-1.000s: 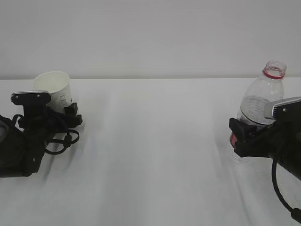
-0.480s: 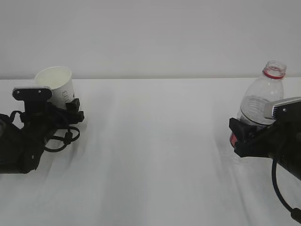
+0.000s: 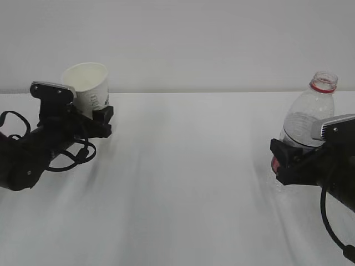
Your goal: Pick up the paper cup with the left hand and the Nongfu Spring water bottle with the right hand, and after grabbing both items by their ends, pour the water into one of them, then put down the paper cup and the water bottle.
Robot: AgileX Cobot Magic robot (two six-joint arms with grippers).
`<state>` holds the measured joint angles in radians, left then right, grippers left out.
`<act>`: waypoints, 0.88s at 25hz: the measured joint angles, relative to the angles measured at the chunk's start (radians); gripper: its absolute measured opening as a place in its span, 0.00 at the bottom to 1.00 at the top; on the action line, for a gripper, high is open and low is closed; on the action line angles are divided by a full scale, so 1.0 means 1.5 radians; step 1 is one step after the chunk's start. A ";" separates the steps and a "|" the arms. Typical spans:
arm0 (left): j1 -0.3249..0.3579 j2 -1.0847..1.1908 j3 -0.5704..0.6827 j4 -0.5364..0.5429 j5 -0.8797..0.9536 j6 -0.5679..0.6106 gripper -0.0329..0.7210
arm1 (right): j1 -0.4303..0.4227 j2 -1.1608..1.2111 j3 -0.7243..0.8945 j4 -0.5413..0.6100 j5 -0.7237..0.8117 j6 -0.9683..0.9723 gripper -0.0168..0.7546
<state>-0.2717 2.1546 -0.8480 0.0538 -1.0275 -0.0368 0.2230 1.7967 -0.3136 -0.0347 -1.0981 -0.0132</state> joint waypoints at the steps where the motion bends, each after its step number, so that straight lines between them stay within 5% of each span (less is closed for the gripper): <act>1: 0.000 -0.008 0.000 0.031 0.007 -0.009 0.74 | 0.000 0.000 0.000 0.000 0.000 0.000 0.66; 10: -0.020 -0.026 0.000 0.166 0.006 -0.121 0.74 | 0.000 -0.041 0.000 0.001 0.007 0.000 0.66; 22: -0.114 -0.027 0.000 0.332 0.021 -0.212 0.74 | 0.000 -0.132 0.003 0.017 0.118 0.000 0.66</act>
<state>-0.4429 2.1147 -0.8480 0.5525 -0.9958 -0.3553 0.2230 1.5992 -0.3091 -0.0088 -0.9204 -0.0132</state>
